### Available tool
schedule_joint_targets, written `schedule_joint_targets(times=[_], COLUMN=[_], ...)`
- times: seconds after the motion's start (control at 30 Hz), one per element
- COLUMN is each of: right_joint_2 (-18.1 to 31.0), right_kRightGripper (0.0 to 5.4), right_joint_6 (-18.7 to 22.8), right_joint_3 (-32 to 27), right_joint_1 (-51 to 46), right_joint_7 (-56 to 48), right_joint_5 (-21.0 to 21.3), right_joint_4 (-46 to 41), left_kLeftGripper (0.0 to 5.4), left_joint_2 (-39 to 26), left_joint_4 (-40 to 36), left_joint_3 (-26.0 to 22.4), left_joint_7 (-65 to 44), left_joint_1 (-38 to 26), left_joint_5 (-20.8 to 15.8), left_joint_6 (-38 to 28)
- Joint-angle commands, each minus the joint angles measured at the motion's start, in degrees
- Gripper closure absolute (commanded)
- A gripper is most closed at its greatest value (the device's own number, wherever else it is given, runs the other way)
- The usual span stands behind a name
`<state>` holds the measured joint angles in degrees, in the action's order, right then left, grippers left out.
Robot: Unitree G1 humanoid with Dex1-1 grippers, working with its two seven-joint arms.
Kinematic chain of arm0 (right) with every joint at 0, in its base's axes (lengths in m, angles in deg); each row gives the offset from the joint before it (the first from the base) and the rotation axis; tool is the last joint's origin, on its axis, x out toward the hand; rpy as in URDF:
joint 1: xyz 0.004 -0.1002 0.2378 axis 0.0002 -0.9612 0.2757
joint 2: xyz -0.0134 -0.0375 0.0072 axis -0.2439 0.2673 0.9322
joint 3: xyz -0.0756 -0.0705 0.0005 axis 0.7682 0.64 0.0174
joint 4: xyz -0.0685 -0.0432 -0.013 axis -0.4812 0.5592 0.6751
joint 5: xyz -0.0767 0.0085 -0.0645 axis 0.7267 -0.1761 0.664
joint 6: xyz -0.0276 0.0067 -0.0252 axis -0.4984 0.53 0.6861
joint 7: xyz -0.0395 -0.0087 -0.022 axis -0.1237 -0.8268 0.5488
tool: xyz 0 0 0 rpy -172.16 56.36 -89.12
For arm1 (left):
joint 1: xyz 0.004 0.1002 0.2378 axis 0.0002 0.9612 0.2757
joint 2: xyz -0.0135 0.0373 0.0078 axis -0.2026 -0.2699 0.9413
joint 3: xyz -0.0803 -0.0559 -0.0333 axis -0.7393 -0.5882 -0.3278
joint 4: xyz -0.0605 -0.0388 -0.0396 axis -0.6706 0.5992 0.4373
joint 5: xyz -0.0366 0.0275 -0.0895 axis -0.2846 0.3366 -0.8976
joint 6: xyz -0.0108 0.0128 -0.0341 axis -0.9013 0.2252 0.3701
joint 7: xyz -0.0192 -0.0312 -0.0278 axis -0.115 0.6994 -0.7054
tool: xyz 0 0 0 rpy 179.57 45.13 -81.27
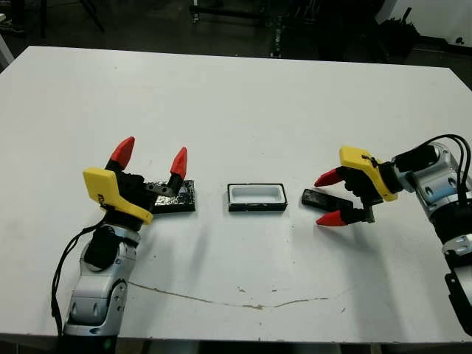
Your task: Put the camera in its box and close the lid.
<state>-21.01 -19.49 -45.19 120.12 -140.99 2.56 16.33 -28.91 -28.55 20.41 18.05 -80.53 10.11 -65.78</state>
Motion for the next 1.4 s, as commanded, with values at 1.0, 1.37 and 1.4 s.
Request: schedule_joint_targets(times=[1.0, 1.37, 1.4], right_joint_2=[1.76, 1.74, 1.35], right_kRightGripper=[3.73, 3.73, 3.73], right_joint_6=[-2.23, -7.88, -7.95], right_joint_3=[-0.48, -4.27, -5.24], right_joint_1=[-3.92, -3.35, -2.66], right_joint_7=[6.57, 7.96, 7.67], right_joint_5=[1.92, -1.02, -2.09], right_joint_4=[-5.92, -5.73, -5.02], left_kLeftGripper=[0.00, 0.00, 0.00], left_joint_2=[-0.16, -0.31, -0.25], left_joint_4=[-0.62, -0.54, -0.49], left_joint_3=[-0.33, -0.19, -0.19], left_joint_7=[0.98, 1.01, 1.02], left_joint_1=[0.76, 0.77, 0.78], left_joint_5=[0.95, 0.79, 0.80], left_joint_6=[0.76, 1.08, 0.96])
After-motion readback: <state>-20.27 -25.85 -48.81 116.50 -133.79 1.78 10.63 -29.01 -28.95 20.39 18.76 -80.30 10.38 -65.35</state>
